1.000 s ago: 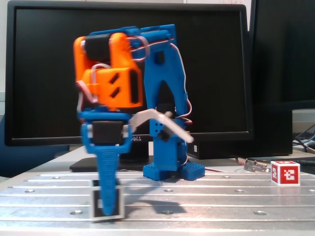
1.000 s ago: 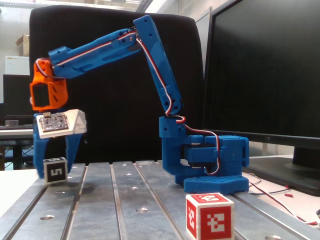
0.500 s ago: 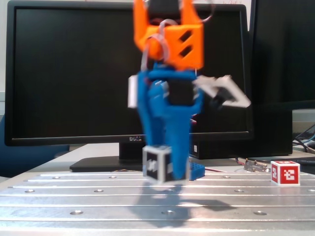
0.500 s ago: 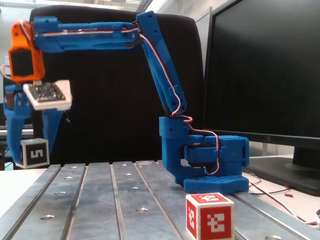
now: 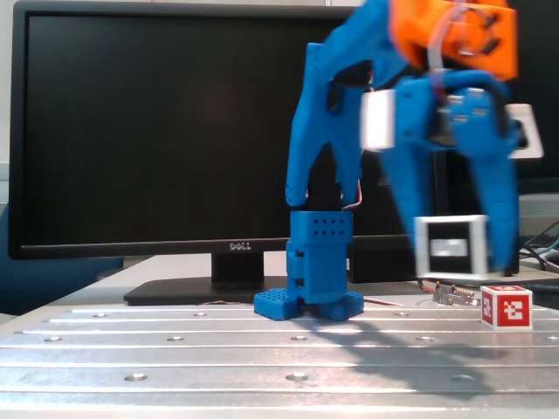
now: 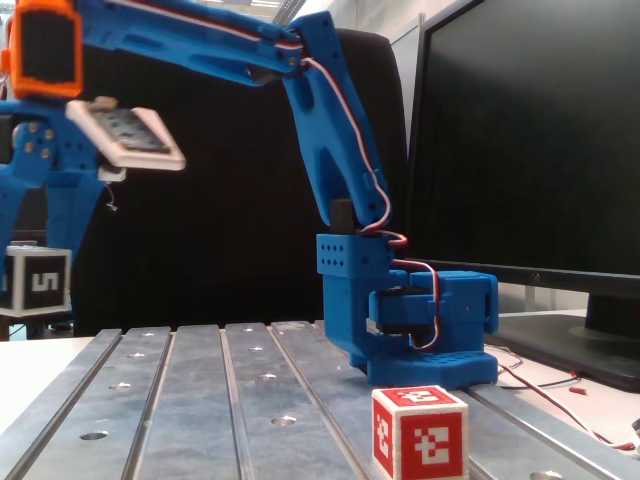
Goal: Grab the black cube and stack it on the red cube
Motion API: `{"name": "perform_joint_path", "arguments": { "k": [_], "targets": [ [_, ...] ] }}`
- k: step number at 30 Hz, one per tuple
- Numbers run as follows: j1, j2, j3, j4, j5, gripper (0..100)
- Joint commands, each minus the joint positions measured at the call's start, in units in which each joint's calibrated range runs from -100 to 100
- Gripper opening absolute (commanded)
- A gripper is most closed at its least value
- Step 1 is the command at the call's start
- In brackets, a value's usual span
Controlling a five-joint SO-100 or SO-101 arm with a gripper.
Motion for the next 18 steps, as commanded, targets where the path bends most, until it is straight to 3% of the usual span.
{"name": "perform_joint_path", "arguments": {
  "k": [1,6,18],
  "targets": [
    [-4.62,-0.95,-2.1,1.3,-0.24,15],
    [-10.45,-0.95,-2.37,1.38,-0.61,15],
    [-19.75,-0.95,-1.73,2.75,-13.08,15]
  ]
}}
